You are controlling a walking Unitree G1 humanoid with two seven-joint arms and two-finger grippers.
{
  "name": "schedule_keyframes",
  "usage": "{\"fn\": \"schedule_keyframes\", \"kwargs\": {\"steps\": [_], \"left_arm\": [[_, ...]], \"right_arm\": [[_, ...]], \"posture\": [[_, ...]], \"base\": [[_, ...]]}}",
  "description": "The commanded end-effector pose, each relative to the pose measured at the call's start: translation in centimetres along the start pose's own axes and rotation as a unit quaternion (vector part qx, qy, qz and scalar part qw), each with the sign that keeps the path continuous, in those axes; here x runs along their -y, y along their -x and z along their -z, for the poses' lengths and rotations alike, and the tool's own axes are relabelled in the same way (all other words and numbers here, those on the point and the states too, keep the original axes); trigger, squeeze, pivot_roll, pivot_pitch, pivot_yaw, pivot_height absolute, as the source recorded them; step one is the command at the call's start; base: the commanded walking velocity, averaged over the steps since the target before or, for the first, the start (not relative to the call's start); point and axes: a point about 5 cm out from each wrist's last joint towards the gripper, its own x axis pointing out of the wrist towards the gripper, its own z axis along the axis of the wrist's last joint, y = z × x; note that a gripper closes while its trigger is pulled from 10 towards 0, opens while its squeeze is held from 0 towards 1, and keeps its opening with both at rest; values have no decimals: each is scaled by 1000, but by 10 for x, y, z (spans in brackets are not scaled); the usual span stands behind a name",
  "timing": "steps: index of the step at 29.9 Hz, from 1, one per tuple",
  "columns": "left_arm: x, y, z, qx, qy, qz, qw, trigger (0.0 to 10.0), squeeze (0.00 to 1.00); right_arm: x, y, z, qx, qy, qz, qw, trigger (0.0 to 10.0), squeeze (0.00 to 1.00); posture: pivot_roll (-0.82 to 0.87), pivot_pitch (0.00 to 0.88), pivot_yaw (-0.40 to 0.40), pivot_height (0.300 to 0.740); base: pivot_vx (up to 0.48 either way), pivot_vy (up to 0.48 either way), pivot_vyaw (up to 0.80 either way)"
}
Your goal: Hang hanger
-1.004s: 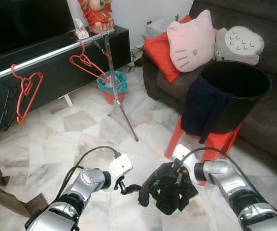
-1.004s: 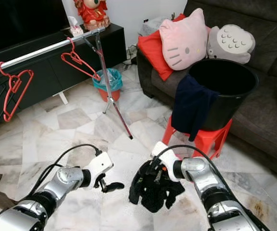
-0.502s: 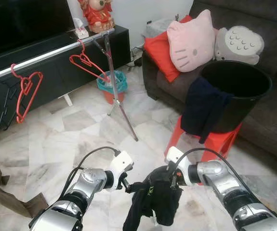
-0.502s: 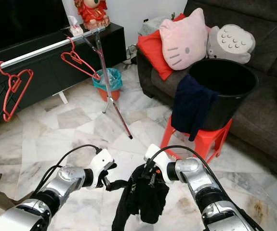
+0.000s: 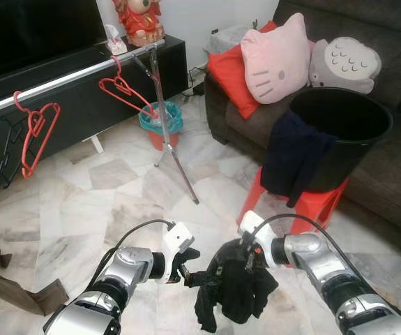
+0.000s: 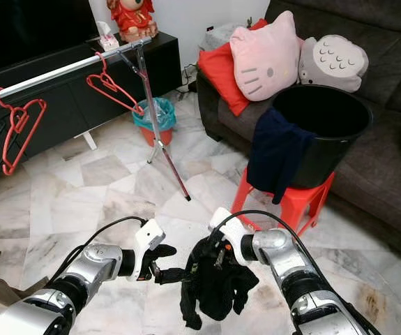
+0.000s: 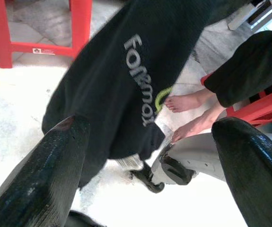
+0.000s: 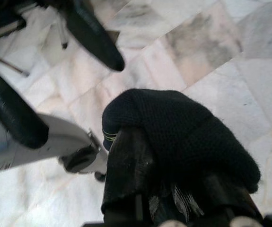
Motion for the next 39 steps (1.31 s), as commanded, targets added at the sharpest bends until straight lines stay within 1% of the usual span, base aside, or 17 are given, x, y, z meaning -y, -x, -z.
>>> {"fn": "schedule_keyframes", "kwargs": {"steps": [1, 5, 7, 8, 9, 10, 12, 14, 15, 17, 21, 22, 29, 31, 39], "left_arm": [[-1, 1, 2, -2, 5, -11, 1000, 10000, 0], [-5, 1, 0, -2, -5, -42, 999, 10000, 0], [-8, 3, -1, -2, -12, -69, 998, 10000, 0], [-8, 3, -1, -2, -12, -69, 998, 10000, 0], [-12, 5, -2, 2, -14, -95, 995, 10000, 0], [-18, 9, -3, 12, -15, -137, 990, 10000, 0], [-21, 11, -3, 17, -12, -157, 987, 10000, 0], [-22, 14, -2, 20, -10, -167, 986, 10000, 0], [-22, 14, -2, 20, -10, -167, 986, 10000, 0], [-23, 16, 1, 25, -5, -172, 985, 10000, 0], [-22, 17, 4, 22, -3, -173, 985, 10000, 0], [-22, 17, 6, 21, -3, -174, 985, 10000, 0], [-21, 16, 9, 19, -3, -176, 984, 10000, 0], [-21, 16, 9, 21, -3, -178, 984, 10000, 0], [-20, 17, 12, 23, -1, -188, 982, 10000, 0]], "right_arm": [[3, -1, -12, 27, -2, 2, 1000, 10000, 0], [2, 0, -15, 32, 10, -13, 999, 10000, 0], [4, 2, -18, 46, 23, 7, 999, 10000, 0], [4, 2, -18, 46, 23, 7, 999, 10000, 0], [9, 4, -21, 62, 24, 43, 997, 10000, 0], [20, 10, -23, 93, 5, 124, 988, 10000, 0], [25, 14, -23, 111, -17, 160, 981, 10000, 0], [24, 16, -19, 130, -29, 169, 977, 10000, 0], [24, 16, -19, 130, -29, 169, 977, 10000, 0], [20, 16, -12, 137, -34, 171, 975, 10000, 0], [17, 15, -6, 128, -28, 173, 976, 10000, 0], [17, 14, -4, 126, -33, 176, 976, 10000, 0], [17, 13, -9, 139, -32, 169, 975, 10000, 0], [17, 13, -10, 143, -39, 173, 974, 10000, 0], [14, 13, -4, 149, -55, 175, 972, 10000, 0]], "posture": [[-30, 40, 64, 740], [-30, 41, 65, 740], [-31, 42, 65, 740], [-31, 42, 65, 740], [-32, 41, 63, 740], [-33, 42, 64, 740], [-31, 43, 67, 740], [-32, 46, 70, 740], [-32, 46, 70, 740], [-36, 47, 73, 740], [-36, 47, 73, 740], [-36, 48, 76, 740], [-35, 48, 76, 740], [-33, 44, 79, 740], [-35, 29, 83, 740]], "base": [[0, 0, 0], [0, 0, 0], [0, 0, 0], [0, 0, 0], [0, 0, 0], [0, 0, 0], [0, 0, 0], [0, 0, 0], [0, 0, 0], [0, 0, 234], [0, 0, 800], [0, 0, 538], [0, 0, 688], [0, 0, 800], [0, 0, 800]]}}
